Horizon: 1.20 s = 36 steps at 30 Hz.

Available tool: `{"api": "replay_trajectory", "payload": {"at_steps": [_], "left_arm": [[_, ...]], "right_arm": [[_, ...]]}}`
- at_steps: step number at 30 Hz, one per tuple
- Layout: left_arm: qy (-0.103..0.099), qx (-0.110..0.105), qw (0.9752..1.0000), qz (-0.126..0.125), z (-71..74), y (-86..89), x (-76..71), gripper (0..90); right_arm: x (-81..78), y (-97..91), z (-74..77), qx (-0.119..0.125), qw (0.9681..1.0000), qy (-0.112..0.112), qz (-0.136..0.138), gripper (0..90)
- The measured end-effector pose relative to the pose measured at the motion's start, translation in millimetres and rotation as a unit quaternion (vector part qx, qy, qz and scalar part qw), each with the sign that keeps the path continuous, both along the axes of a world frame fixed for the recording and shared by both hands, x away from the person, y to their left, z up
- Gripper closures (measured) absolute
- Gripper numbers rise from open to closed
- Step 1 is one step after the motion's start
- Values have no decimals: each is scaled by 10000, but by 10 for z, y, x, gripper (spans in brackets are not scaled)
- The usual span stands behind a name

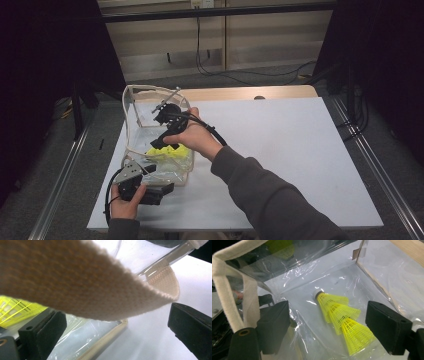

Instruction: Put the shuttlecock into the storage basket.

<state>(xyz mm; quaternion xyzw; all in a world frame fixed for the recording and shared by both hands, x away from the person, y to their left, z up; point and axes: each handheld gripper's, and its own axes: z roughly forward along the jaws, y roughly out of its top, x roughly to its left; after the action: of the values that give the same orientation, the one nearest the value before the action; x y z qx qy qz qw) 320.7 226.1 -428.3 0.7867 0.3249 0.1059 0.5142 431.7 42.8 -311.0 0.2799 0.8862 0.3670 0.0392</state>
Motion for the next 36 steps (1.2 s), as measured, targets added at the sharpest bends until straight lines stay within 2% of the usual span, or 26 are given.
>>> {"api": "replay_trajectory", "payload": {"at_steps": [5, 12, 17, 28, 36], "left_arm": [[-5, 41, 10000, 1, 8, -6, -4, 18], [-22, -17, 10000, 36, -1, -12, -9, 18], [-17, 23, 10000, 14, 4, -9, -10, 19], [-18, 29, 10000, 34, 4, -15, -8, 18], [-15, 40, 10000, 41, 5, -15, -16, 19]], "right_arm": [[-30, -64, 14, 37, 9999, 47, 93, 126], [-62, -154, 67, 148, 9999, 5, 74, 116], [-83, -235, 111, 256, 9996, -11, 82, 108], [-175, -483, 183, 489, 9987, -136, 89, 100], [-217, -635, 202, 591, 9981, -139, 123, 91]]}}
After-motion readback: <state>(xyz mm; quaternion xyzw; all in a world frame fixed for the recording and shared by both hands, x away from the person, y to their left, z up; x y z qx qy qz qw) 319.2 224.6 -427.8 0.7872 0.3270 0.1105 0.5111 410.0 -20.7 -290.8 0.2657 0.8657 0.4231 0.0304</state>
